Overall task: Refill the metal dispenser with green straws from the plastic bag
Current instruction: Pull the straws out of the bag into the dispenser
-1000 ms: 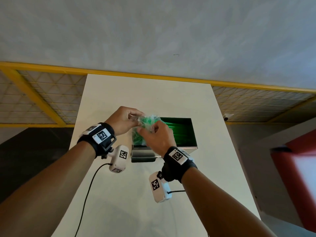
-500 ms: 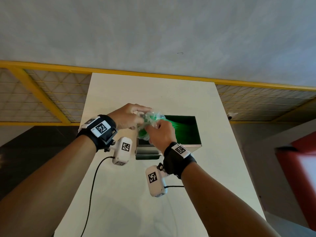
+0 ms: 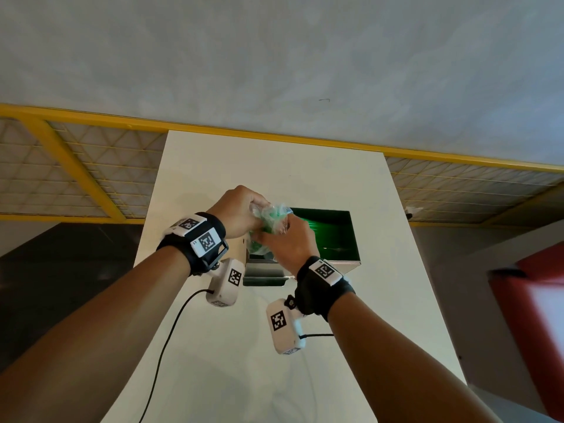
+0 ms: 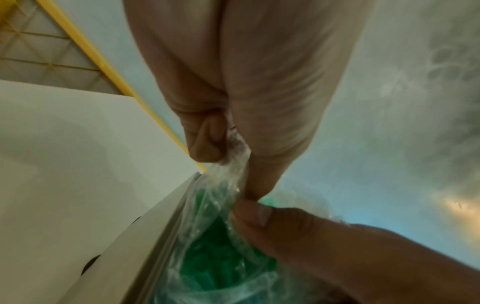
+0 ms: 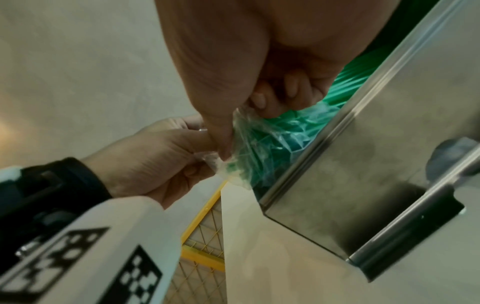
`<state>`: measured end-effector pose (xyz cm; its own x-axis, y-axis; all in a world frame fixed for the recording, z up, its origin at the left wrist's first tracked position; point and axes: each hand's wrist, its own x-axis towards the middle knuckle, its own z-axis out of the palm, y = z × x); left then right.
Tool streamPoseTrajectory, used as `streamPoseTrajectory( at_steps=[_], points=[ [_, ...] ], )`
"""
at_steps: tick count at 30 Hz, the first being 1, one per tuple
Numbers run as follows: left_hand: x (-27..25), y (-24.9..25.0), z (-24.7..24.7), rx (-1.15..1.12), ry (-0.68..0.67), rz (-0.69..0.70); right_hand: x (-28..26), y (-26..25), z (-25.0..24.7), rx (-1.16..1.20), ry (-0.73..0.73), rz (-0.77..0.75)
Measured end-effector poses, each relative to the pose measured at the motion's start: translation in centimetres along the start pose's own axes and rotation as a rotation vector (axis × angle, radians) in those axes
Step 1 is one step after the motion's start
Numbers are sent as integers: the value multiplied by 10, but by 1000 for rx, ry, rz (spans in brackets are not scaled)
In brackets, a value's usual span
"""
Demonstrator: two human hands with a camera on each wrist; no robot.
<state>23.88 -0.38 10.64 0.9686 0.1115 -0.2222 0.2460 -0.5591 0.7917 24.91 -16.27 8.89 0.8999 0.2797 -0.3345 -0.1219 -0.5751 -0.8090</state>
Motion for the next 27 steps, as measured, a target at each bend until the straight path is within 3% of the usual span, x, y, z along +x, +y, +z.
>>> streamPoseTrajectory(
  at_steps=[6, 12, 18, 23, 27],
  points=[
    [0, 13, 1, 88, -34, 33, 0, 0, 0, 46, 39, 27],
    [-7, 15, -14, 88, -171, -19, 2, -4, 4, 96, 73, 36],
    [-7, -3, -2, 194, -7, 54, -5, -4, 6, 163, 24, -25],
    [-3, -2, 10, 279, 97, 97, -16, -3, -8, 47, 29, -89],
    [-2, 3, 5, 316, 195, 62, -17, 6, -23, 54, -2, -152]
  ],
)
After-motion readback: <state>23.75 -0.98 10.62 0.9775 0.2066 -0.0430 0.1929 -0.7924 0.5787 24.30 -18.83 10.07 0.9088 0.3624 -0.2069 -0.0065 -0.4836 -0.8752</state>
